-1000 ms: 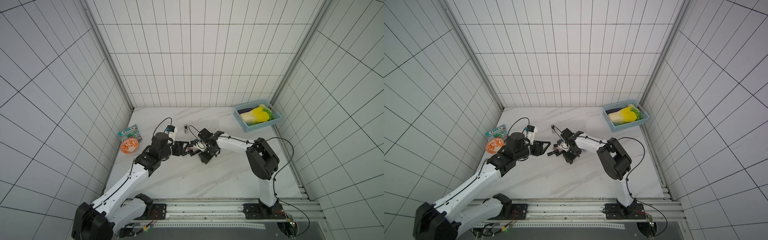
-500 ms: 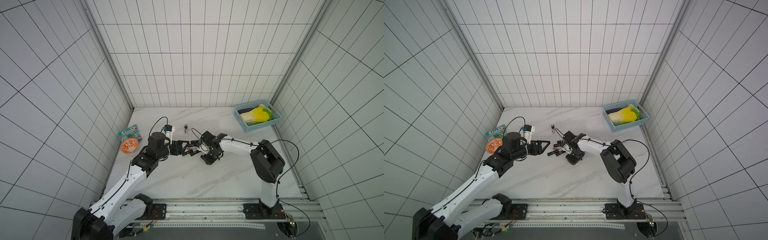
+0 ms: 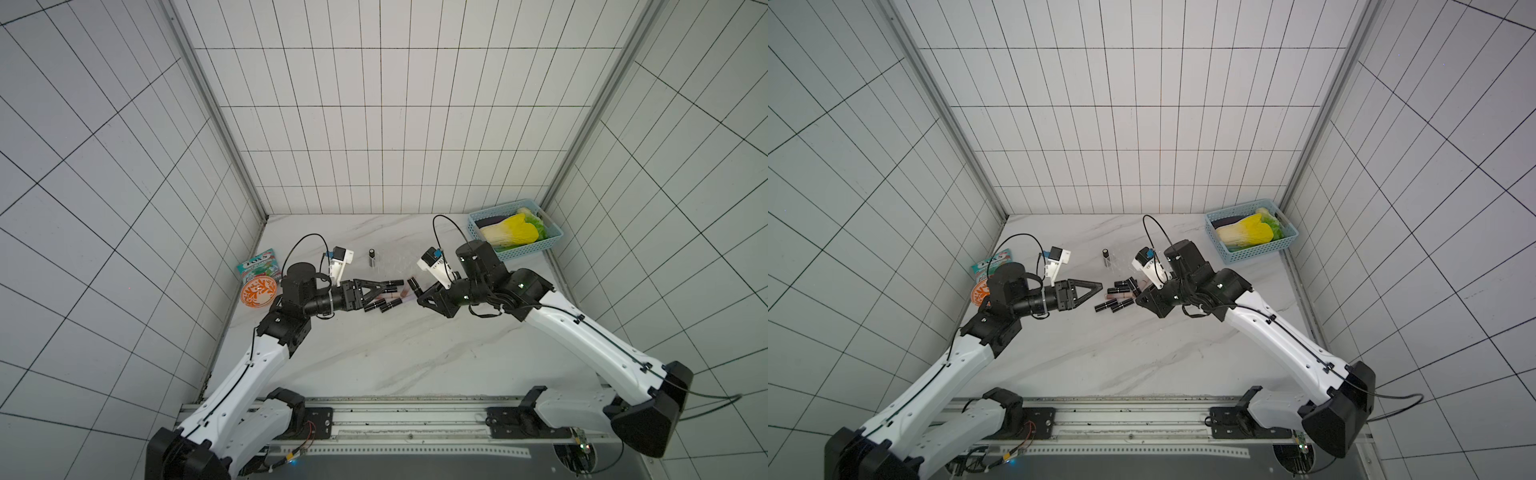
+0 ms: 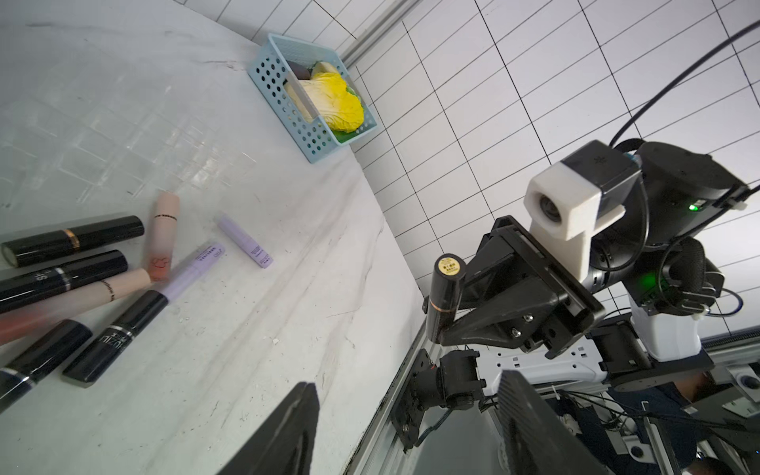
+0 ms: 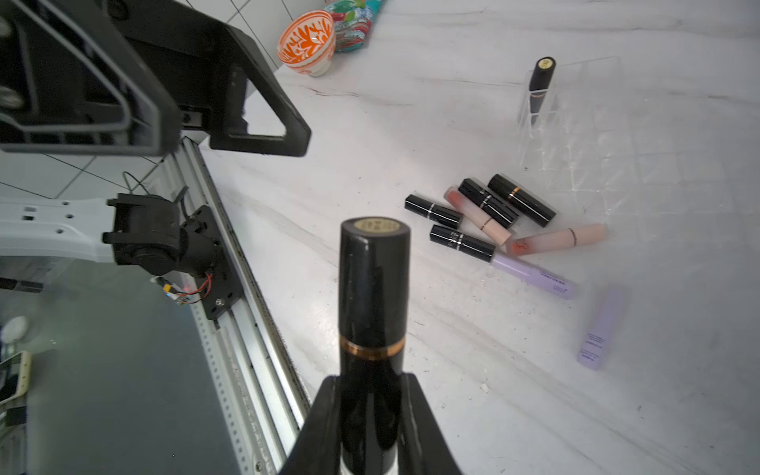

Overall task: Arrange the lipsticks in the organizer
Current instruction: Pick up the lipstick at the center of the board.

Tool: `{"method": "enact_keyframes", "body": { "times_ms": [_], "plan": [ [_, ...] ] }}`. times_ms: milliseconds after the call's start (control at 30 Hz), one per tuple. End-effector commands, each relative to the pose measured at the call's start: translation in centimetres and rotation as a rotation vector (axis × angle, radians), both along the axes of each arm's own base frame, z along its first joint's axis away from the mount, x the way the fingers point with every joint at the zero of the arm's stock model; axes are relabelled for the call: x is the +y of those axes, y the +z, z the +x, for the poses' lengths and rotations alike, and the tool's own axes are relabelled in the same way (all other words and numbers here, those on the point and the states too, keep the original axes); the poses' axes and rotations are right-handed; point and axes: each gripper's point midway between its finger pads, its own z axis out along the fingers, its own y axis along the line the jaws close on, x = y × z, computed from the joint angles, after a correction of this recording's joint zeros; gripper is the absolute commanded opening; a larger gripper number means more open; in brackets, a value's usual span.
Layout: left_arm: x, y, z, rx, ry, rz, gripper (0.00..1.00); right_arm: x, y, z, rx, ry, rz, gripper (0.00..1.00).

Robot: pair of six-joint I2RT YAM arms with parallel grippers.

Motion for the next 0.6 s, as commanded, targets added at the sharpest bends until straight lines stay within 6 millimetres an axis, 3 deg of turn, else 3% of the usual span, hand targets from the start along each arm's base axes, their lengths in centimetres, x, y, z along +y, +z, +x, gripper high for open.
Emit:
{"method": "enact_keyframes", "body": {
  "times_ms": [0,133,267,433,567],
  "plan": [
    [-1.3,2.6,-1.3,-0.079,-0.077,-0.074,0.67,1.3,-0.1,-1.7,0.089,0.065,0.068,0.16],
    [-2.5,2.8,-2.0,-0.118,-0.106,-0.045,0.62,2.3,-0.2,-2.3,0.114,0.097,0.095,0.16],
    [-3.2,2.3,-2.3,-0.121,-0.128,-0.023,0.47,2.8,0.0,-2.6,0.128,0.117,0.113,0.16],
    [-3.5,2.2,-2.4,-0.128,-0.133,-0.016,0.46,3.3,0.1,-3.1,0.145,0.141,0.13,0.16],
    [-3.5,2.3,-2.2,-0.135,-0.122,-0.012,0.34,3.9,-0.2,-3.6,0.158,0.161,0.125,0.16]
  ]
}}
